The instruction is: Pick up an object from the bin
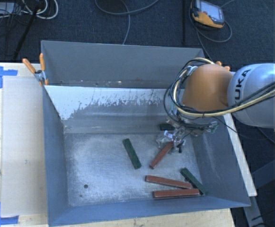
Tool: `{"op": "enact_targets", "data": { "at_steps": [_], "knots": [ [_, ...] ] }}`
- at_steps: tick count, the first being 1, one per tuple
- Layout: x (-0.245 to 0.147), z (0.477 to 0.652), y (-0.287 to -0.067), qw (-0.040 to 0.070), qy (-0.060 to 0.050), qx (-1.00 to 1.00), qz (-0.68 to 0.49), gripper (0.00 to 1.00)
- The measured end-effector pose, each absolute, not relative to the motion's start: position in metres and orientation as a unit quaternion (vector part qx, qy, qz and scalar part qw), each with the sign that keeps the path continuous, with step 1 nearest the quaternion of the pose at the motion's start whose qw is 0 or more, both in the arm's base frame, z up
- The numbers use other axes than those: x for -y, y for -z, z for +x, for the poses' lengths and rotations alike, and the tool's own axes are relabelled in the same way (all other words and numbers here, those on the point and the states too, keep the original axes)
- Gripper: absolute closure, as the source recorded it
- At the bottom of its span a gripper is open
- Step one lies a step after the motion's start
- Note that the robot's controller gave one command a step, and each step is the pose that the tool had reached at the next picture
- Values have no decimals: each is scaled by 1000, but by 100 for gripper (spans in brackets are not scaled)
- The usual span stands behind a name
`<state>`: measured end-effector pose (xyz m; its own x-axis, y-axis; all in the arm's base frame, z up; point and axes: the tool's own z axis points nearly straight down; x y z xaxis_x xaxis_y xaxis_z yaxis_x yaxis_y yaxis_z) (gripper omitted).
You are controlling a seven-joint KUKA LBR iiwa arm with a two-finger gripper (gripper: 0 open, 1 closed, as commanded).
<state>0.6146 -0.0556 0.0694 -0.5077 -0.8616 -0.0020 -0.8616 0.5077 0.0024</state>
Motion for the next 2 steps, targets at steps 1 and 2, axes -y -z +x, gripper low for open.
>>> {"op": "enact_targets", "data": {
  "at_steps": [1,2],
  "knots": [
    [56,615,-69,0,-2,-869,-495,0],
    [56,615,-69,0,-2,-869,-495,100]
  ]
}}
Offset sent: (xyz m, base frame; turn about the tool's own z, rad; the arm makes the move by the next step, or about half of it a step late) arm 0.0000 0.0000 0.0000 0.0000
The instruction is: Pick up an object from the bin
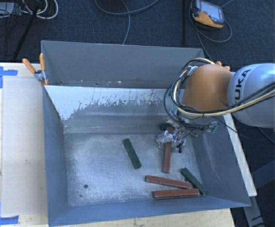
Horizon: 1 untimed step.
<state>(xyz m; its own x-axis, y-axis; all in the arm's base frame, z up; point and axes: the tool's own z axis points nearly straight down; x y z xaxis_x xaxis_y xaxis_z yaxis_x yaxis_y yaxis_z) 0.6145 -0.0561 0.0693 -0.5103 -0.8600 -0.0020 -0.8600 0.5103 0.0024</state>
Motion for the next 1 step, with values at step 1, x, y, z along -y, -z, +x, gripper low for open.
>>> {"op": "enact_targets", "data": {
  "at_steps": [1],
  "knots": [
    [56,615,-69,0,-2,-869,-495,0]
  ]
}}
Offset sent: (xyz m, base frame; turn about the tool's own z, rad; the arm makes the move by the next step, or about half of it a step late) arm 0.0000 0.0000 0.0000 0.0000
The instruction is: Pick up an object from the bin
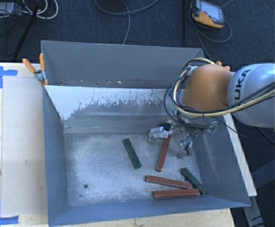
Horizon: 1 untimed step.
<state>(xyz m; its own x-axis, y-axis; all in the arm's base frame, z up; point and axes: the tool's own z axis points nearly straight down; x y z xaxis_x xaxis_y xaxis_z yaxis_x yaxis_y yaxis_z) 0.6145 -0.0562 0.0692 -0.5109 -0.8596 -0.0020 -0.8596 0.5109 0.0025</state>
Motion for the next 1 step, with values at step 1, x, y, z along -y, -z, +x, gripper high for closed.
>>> {"op": "enact_targets", "data": {
  "at_steps": [1],
  "knots": [
    [56,615,-70,1,-2,-869,-494,100]
  ]
}}
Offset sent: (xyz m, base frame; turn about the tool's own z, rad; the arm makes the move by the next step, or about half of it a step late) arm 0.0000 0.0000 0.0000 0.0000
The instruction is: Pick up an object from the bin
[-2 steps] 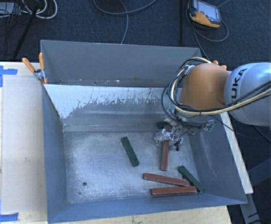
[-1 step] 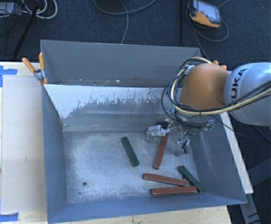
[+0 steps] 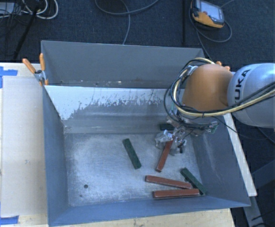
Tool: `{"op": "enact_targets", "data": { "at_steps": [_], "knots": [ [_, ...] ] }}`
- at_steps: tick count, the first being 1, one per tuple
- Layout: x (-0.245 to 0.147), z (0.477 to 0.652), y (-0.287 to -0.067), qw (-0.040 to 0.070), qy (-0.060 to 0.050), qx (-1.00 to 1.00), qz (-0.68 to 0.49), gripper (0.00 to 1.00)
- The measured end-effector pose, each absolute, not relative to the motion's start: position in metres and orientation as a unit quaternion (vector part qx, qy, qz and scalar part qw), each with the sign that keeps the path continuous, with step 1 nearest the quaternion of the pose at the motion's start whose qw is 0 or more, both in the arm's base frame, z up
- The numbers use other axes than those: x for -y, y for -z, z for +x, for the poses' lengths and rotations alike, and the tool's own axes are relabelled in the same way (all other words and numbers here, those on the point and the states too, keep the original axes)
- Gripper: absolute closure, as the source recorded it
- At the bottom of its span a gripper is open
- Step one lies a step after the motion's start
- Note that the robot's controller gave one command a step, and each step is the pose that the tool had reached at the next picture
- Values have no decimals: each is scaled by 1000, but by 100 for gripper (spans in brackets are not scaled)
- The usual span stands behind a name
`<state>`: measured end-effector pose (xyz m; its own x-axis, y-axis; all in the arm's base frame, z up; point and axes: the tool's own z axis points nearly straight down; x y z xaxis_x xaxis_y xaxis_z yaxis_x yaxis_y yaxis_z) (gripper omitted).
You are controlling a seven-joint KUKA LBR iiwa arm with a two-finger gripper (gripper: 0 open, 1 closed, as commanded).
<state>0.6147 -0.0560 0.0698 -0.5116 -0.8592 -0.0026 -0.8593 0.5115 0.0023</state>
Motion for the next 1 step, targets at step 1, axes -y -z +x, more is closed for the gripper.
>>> {"op": "enact_targets", "data": {
  "at_steps": [1],
  "knots": [
    [36,596,-170,2,0,-759,-651,100]
  ]
}}
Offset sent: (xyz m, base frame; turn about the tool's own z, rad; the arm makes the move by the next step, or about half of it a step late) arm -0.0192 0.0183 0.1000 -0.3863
